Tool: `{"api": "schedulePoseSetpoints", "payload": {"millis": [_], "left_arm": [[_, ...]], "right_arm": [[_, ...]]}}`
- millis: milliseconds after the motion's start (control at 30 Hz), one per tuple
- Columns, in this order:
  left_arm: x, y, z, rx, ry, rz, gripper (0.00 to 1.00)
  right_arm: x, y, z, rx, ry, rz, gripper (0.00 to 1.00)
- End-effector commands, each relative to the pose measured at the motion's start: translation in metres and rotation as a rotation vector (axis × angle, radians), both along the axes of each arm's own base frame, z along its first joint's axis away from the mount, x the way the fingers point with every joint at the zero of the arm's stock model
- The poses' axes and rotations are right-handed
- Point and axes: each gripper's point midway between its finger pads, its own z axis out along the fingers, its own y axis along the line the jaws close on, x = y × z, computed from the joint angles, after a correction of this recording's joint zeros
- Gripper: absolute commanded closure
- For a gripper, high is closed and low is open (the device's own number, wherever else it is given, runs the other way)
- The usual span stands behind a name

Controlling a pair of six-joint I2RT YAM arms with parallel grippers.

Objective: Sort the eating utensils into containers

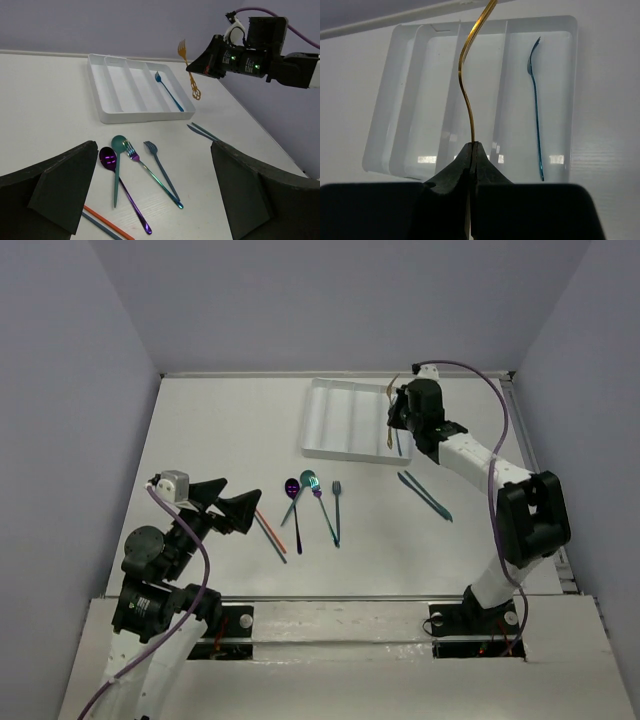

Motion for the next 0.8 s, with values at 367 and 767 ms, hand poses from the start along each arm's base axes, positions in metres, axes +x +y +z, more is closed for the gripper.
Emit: {"api": "schedulePoseSetpoints", "payload": {"millis": [367, 767], "left_arm": [[0.006, -0.009, 0.001, 0.011, -0.011, -0.037, 0.01], [0.006, -0.009, 0.002, 0.011, -0.015, -0.040, 0.01]], "right_arm": [[0.070, -0.017, -0.054, -0.112, 0.118, 0.128, 1.00], [0.092, -0.029, -0.074, -0.150, 0.174, 0.057, 0.71]]}}
